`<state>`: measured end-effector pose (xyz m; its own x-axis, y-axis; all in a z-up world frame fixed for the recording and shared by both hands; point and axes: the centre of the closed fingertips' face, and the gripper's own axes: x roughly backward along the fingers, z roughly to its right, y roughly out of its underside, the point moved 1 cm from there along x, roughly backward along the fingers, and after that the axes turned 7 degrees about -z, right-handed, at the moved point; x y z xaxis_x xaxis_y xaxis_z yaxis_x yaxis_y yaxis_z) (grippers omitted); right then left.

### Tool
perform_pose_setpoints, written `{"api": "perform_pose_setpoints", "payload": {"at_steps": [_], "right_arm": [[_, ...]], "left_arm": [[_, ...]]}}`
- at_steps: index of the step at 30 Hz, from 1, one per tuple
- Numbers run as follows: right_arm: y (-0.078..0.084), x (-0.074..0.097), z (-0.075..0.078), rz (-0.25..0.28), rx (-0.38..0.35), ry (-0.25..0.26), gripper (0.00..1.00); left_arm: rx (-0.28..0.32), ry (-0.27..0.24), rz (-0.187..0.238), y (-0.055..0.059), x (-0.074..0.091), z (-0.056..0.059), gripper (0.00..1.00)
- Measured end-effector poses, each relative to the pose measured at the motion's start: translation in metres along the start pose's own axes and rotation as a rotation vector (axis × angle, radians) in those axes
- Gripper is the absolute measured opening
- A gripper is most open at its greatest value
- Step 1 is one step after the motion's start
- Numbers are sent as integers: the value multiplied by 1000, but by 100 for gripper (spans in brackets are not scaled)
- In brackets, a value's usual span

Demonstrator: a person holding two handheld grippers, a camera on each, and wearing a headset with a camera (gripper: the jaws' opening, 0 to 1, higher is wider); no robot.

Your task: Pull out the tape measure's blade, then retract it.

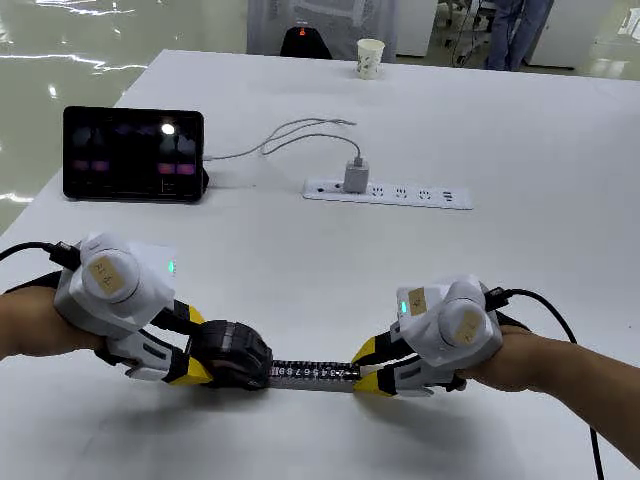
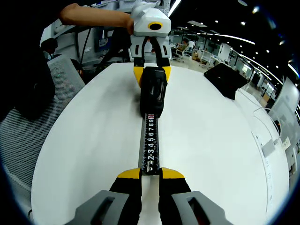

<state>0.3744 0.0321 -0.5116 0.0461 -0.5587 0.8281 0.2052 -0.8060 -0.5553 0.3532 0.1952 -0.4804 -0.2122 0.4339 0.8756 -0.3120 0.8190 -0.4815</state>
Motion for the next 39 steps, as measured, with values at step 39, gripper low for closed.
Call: {"api": "perform_pose_setpoints", "payload": {"at_steps": [39], "right_arm": [[53,36,-4,-55,-31,21,9]], "left_arm": [[3,5,-7,-2,0,2,25]]}}
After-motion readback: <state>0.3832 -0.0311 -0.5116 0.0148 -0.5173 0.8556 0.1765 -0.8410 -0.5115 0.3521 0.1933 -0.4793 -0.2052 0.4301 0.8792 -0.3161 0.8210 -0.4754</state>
